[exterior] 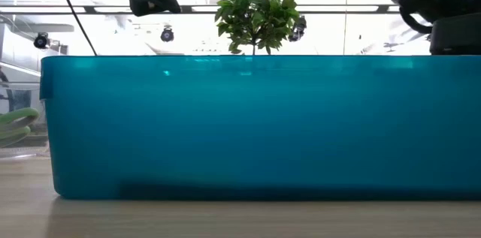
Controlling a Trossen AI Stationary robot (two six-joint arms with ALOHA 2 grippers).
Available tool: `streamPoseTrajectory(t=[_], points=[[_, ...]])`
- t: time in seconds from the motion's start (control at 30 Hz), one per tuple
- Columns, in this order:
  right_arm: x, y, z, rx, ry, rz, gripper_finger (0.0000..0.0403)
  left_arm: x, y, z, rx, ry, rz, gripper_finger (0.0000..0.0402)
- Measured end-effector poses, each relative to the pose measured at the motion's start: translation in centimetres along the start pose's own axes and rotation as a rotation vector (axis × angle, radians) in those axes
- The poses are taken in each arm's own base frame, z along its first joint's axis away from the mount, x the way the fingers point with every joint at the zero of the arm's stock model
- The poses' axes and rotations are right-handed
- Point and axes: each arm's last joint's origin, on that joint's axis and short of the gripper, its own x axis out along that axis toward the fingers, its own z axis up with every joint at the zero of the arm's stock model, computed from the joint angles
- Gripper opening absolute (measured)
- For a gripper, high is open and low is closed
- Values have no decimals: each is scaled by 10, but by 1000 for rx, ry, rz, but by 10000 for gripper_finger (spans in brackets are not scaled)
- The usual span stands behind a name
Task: Pick & Place Paint Supplies
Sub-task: Put the red paint bottle into the green bin
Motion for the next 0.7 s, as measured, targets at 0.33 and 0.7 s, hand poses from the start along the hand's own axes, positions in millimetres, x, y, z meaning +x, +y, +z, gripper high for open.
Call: streamPoseTrajectory(t=[0.33,0.7], points=[[1,1,0,33,2,32,147,0,0,0,0,2,-2,183],[-5,3,-4,203,40,42,108,0,0,0,2,2,-2,183]])
